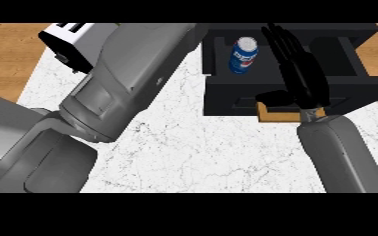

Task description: Pick up the can, place it into the drawer and close the drawer

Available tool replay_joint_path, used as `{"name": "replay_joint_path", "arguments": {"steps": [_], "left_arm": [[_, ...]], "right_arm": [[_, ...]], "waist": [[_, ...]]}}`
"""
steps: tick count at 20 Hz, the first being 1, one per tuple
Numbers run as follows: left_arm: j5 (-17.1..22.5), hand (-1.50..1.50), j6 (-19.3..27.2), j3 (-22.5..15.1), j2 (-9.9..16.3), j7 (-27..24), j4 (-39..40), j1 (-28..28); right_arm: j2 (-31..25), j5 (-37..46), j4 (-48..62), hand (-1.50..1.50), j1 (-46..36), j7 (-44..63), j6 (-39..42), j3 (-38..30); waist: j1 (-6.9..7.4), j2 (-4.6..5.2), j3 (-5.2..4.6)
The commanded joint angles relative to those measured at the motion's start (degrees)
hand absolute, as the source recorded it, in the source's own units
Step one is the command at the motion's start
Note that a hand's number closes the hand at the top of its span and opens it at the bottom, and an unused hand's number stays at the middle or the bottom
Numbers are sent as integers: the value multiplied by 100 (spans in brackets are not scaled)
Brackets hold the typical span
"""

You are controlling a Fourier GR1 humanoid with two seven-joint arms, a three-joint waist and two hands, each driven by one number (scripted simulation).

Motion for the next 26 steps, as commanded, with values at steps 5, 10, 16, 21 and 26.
{"name": "replay_joint_path", "arguments": {"steps": [5, 10, 16, 21, 26], "left_arm": [[-159, -150, -115, -25, 366, 293, -401, 252], [-229, -150, -160, -29, 502, 257, -690, 701], [-323, -150, -289, -113, 878, 993, -996, 523], [-377, -150, -407, -207, 998, 974, -1552, 1113], [-439, -150, -410, -223, 1209, 1094, -1837, 1247]], "right_arm": [[435, 645, 2316, -150, -849, -479, -1407, -222], [585, 1005, 3397, -150, -1560, -373, -2201, -466], [484, 1072, 4571, -150, -2671, -400, -2613, -851], [491, 1256, 5375, -150, -3166, -360, -3074, -978], [468, 1303, 5879, -150, -3790, -327, -3225, -1096]], "waist": [[218, -46, -1], [269, -41, -3], [409, -30, -2], [540, -34, -5], [604, 21, -2]]}}
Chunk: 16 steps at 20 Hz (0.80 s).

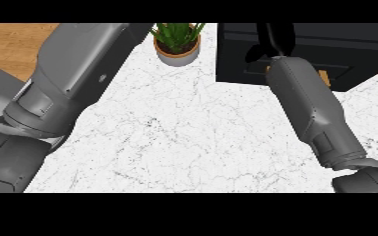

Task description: Pick up the can, place it into the drawer and close the drawer

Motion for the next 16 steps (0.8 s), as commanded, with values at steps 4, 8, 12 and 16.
{"name": "replay_joint_path", "arguments": {"steps": [4, 8, 12, 16], "left_arm": [[-29, -150, -86, -26, 236, 79, -619, 444], [-33, -150, -155, -78, 377, 198, -964, 758], [-1, -150, -301, -95, 620, 472, -1227, 913], [24, -150, -363, -72, 785, 529, -1613, 1099]], "right_arm": [[-34, -38, 586, -150, -795, -20, -276, -253], [-177, -369, 615, -150, -1008, -353, -65, -535], [37, -869, 484, -150, -992, -901, 43, -887], [-12, -930, 619, -150, -1078, -1045, -7, -1023]], "waist": [[141, 16, -15], [170, -7, -11], [151, -55, -4], [171, -46, -9]]}}
